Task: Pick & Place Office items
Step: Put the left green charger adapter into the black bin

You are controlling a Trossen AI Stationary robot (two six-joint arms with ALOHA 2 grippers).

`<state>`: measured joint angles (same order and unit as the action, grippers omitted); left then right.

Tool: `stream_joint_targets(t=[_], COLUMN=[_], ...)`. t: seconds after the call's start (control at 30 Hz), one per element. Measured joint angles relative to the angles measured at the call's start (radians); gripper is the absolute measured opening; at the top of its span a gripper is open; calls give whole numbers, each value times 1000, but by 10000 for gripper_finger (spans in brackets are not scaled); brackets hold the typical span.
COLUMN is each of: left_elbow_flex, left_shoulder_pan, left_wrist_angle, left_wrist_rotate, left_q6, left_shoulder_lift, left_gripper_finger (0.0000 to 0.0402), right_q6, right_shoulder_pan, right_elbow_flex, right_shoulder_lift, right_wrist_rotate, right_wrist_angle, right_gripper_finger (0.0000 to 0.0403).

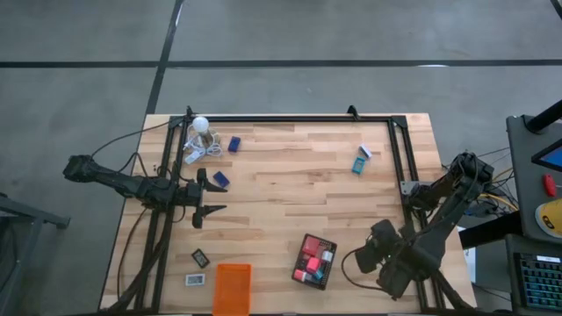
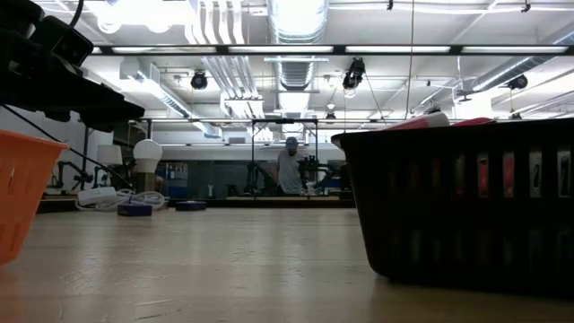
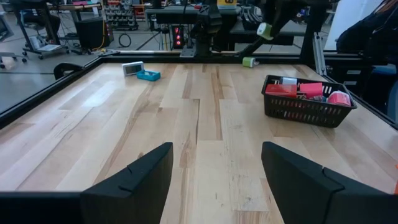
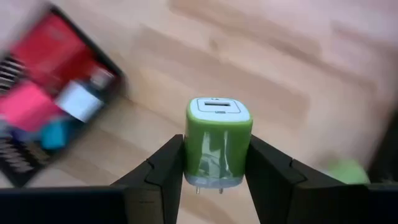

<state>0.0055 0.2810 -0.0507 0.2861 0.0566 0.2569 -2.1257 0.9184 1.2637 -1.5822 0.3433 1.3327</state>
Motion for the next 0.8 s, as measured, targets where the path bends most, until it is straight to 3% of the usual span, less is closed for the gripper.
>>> stream_joint_targets(t=[0.37, 0.8], left_elbow_flex=[0, 0], left_shoulder_pan=[0, 0], left_wrist_angle=[0, 0], left_wrist_rotate=[0, 0], left_q6=[0, 0], left_shoulder_lift=[0, 0], left_gripper_finger=[252, 252], right_q6=[300, 707], right_shoulder_pan=[0, -21], right_elbow_flex=[24, -128], right_shoulder_lift=[0, 0], right_wrist_rotate=[430, 606], right_wrist_angle=[-86, -496], right_gripper_finger=[139, 139])
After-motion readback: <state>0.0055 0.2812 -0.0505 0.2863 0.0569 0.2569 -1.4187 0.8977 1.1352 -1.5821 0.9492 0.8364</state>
